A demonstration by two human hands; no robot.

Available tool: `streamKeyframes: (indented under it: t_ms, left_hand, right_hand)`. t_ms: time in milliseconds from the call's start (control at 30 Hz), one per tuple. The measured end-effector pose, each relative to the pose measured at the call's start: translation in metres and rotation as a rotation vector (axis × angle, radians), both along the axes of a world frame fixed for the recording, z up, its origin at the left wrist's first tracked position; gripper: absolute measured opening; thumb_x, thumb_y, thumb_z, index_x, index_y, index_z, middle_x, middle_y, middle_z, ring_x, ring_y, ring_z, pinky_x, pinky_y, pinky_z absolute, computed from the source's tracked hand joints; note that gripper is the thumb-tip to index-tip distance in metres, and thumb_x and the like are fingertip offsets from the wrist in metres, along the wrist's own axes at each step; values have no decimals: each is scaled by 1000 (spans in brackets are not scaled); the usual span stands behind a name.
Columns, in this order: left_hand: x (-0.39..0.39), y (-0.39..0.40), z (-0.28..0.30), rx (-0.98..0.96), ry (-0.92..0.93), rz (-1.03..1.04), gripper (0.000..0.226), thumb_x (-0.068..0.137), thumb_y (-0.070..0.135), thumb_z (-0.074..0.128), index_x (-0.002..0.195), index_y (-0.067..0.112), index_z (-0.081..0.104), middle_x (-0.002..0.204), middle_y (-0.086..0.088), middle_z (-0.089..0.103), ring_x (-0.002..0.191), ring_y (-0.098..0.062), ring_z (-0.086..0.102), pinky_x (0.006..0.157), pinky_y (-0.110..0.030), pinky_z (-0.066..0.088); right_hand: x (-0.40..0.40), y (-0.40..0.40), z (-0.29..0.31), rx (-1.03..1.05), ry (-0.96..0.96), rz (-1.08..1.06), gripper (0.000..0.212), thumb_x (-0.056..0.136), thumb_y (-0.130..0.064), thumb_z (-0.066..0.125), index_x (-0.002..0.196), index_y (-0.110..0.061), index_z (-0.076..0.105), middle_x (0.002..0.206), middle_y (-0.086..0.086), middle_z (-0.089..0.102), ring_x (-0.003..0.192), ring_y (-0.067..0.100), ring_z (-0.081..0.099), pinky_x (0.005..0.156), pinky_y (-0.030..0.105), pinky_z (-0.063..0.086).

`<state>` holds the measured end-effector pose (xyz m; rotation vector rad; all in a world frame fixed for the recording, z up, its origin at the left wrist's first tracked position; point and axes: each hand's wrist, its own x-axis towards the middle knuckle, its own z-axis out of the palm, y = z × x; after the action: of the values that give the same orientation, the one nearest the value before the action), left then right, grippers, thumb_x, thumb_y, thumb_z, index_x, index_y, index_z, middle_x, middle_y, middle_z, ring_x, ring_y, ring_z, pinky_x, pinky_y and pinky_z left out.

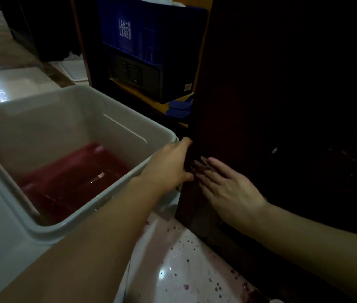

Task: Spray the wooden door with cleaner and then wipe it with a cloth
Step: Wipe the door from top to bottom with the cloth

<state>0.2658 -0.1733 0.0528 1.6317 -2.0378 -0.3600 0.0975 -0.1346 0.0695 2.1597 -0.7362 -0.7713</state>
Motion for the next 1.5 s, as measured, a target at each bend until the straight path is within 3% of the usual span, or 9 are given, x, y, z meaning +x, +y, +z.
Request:
streamKeyframes:
  t_ms: [200,333,533,700,833,967,1100,1267,1500]
  left_hand:
    - [-4,-6,-1,50,114,-43,75,71,15,83,131,23,39,123,-5,60,112,-23,58,95,-42,49]
    - [-2,-9,-7,111,35,-108,77,75,11,78,138,21,35,119,-10,61,107,-26,60,86,-33,47]
    - [2,-11,-10,122,-29,-161,75,81,18,72,142,19,28,117,-16,60,104,-32,59,80,-37,46]
    - [-3,-13,-30,98,-6,-129,71,76,10,74,134,14,32,103,-12,63,92,-26,62,77,-41,51]
    - [-4,-12,-48,173,-67,-128,87,76,9,76,142,15,19,85,3,48,82,-19,56,69,-30,42]
    - [-3,-6,-68,230,-19,-112,98,75,13,77,144,27,9,103,-5,56,92,-21,58,77,-33,46]
    - [1,-3,-80,263,76,-96,112,71,10,82,149,33,5,125,-6,56,111,-20,57,90,-31,47]
    - [19,-2,-93,352,91,-92,117,68,1,80,152,37,6,143,-5,47,127,-19,50,102,-38,47]
    - [12,2,-92,303,221,-115,102,72,-1,77,152,29,20,128,6,52,126,-9,48,96,-21,44]
  right_hand:
    - [6,-13,33,-188,-185,-2,66,99,-31,17,149,0,-12,152,21,-28,132,34,-36,97,55,-36]
    - [1,-6,-18,-53,-88,-2,65,100,-30,22,151,-1,-6,157,23,-18,144,38,-23,98,56,-35]
    - [4,-1,-72,67,-45,-40,61,102,-23,18,148,8,-7,158,25,-16,145,38,-20,105,52,-26]
    - [1,0,-51,-55,-130,-1,60,94,-22,7,140,7,-19,157,24,-19,143,37,-25,101,54,-36]
    - [1,-8,-67,-112,-125,-7,60,96,-22,10,140,8,-18,158,26,-15,145,38,-20,93,55,-36]
    - [6,-6,-111,-66,-57,15,68,100,-33,27,145,4,-8,160,21,-6,148,37,-12,102,57,-29]
    - [-6,6,-162,30,114,-5,63,102,-30,19,138,9,-15,159,23,-10,147,37,-14,97,55,-30]
    - [-3,1,-149,-37,64,-21,73,101,-38,24,143,7,-15,155,24,-19,145,38,-19,99,56,-31]
    - [7,-5,-186,3,117,29,69,101,-35,23,146,5,-11,159,22,-12,147,38,-16,98,58,-30]
